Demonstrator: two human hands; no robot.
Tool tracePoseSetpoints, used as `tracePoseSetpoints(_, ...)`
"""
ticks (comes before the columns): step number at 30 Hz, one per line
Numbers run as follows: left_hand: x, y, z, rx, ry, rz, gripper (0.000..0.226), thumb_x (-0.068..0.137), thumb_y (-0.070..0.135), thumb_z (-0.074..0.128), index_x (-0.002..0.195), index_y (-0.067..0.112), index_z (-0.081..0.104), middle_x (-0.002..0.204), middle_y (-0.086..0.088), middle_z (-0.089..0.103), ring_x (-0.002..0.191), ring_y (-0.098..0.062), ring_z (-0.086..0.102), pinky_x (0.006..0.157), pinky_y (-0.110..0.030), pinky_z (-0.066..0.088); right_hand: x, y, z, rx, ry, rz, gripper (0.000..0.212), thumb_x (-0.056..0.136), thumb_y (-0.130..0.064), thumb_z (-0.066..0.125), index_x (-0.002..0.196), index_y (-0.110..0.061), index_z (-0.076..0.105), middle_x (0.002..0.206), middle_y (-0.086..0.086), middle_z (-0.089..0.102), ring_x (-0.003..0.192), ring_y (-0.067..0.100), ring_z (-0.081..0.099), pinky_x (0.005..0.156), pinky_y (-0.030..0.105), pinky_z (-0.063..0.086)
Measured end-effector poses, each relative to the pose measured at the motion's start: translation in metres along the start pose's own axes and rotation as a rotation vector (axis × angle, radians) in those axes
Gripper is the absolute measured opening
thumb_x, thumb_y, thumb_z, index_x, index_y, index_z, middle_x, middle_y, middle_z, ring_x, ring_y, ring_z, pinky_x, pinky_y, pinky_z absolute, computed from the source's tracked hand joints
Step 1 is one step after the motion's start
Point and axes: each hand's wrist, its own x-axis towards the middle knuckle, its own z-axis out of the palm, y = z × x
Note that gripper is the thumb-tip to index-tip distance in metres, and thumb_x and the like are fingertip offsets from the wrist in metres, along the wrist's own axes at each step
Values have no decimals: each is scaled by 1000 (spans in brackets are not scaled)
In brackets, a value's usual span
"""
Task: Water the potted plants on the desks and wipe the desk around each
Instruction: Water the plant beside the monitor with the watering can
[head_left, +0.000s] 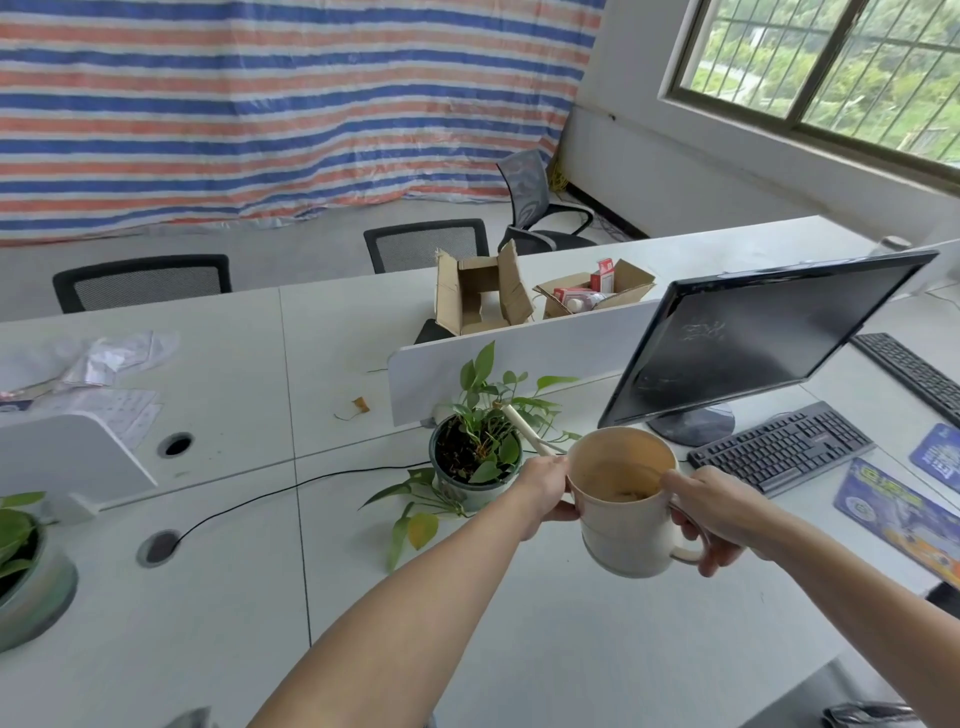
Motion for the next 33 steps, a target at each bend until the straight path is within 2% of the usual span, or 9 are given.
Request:
tracePoseSetpoints(12, -14, -12, -20, 1, 27, 5, 29, 99, 20, 43, 106, 3, 65, 94, -14, 61, 76, -26, 64, 63, -31, 60, -4, 1, 16, -3, -45, -25, 37, 91, -29, 40, 71, -3, 58, 58, 6, 61, 58, 43, 72, 44, 23, 43)
tracePoseSetpoints(18, -20, -22, -15, -1, 17, -4, 21, 97, 19, 46, 94, 9, 64, 93, -14, 62, 74, -24, 65, 63, -31, 59, -9, 10, 18, -21, -50, -12, 38, 92, -30, 39, 71, -4, 58, 58, 5, 60, 60, 43, 72, 43, 23, 42)
tracePoseSetpoints(24, -17, -25, -6, -3, -10, -27, 29, 97, 22, 47, 108, 3, 65, 96, -16, 63, 75, -26, 67, 64, -32, 58, -14, 16, 14, -20, -34, 10, 37, 92, -29, 40, 73, -3, 59, 61, 7, 60, 61, 45, 72, 42, 23, 42)
tracePoseSetpoints(33, -14, -9, 2, 0, -22, -26, 27, 98, 23, 46, 108, 7, 65, 99, -14, 62, 75, -28, 66, 66, -33, 60, -12, 10, 3, -21, 9, 5, 38, 92, -30, 40, 70, -5, 58, 60, 6, 60, 58, 44, 71, 40, 22, 41)
